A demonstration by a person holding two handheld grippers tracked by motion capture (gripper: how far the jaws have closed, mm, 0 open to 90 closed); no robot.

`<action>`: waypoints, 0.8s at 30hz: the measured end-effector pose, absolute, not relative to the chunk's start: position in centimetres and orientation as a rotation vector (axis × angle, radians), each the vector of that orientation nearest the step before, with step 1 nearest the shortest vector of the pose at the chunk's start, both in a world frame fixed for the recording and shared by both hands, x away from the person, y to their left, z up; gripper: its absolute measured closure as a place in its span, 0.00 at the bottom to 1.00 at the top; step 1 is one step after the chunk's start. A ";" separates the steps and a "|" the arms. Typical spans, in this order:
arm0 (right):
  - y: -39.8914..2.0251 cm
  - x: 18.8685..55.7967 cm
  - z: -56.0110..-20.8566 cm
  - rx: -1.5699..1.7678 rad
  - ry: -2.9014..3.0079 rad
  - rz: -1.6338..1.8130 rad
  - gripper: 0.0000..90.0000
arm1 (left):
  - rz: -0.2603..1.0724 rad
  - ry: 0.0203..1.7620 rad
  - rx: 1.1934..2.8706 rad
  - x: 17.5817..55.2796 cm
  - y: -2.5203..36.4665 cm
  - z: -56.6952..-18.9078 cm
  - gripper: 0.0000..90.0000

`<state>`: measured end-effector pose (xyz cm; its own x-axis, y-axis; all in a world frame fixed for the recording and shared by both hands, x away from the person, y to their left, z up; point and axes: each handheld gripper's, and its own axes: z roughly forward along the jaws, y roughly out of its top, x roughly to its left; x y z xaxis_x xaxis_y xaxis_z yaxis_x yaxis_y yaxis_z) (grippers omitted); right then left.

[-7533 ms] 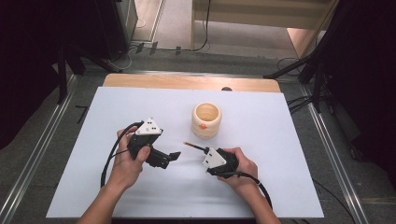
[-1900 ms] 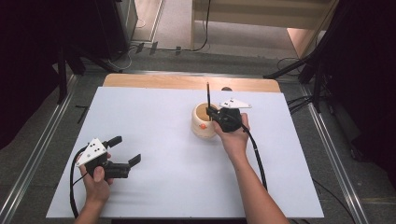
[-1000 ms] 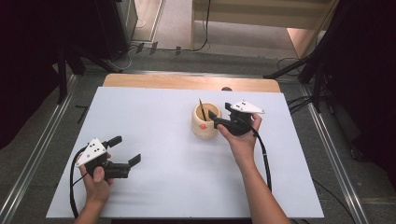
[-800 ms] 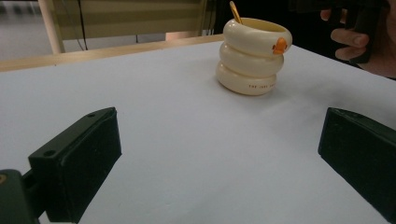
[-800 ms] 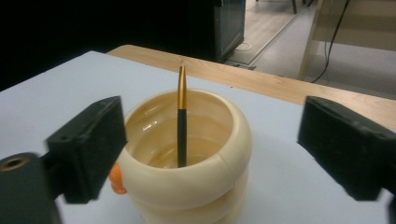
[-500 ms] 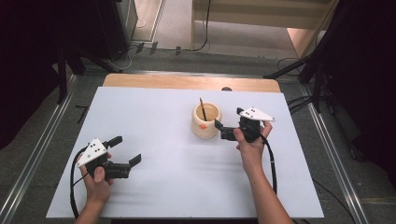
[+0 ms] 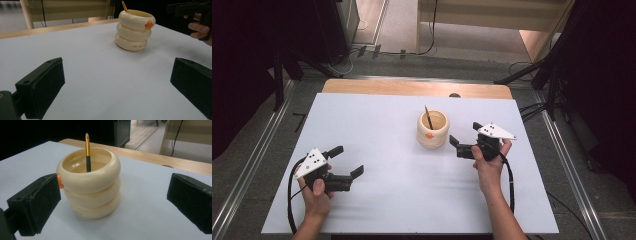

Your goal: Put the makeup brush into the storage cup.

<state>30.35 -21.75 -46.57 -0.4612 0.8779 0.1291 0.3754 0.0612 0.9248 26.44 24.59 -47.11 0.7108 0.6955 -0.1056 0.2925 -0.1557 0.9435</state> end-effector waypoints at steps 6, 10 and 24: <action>-22.5 29.6 -46.9 1.249 1.867 1.387 0.00 | 0.431 0.789 1.744 26.4 24.7 -47.1 0.00; -22.9 29.3 -47.0 1.252 1.859 1.384 0.00 | 0.431 0.789 1.741 26.4 24.7 -47.1 0.00; -24.6 27.6 -47.6 1.257 1.846 1.377 0.00 | 0.433 0.792 1.740 26.4 24.7 -47.1 0.00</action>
<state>27.61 -24.65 -47.63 -0.4399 0.8898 0.1217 0.3706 0.0564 0.9271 26.38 24.67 -47.05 0.7076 0.6990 -0.1036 0.2904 -0.1540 0.9444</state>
